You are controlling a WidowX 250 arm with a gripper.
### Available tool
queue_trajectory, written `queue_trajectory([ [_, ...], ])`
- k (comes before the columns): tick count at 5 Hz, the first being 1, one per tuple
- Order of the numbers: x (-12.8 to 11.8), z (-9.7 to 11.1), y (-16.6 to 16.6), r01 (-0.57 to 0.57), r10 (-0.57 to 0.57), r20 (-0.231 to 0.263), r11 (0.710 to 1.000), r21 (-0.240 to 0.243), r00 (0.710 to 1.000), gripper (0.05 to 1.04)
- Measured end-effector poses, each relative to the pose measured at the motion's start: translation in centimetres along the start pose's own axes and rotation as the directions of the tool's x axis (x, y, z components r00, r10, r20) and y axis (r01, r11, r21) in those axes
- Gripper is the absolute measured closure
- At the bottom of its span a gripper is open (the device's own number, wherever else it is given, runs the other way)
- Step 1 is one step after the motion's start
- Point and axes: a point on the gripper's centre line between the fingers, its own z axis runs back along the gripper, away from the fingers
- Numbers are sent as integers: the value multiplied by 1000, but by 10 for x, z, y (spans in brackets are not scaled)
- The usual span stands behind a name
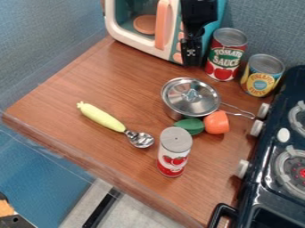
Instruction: Moved the carrot to the upper left of the table
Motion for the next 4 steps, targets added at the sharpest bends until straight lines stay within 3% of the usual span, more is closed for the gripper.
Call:
queue_trajectory([
  [2,-14,-24,-19,-62,61,-33,996,-58,998,84],
  [4,-24,-28,-52,-252,253,-26,968,5,967,84],
])
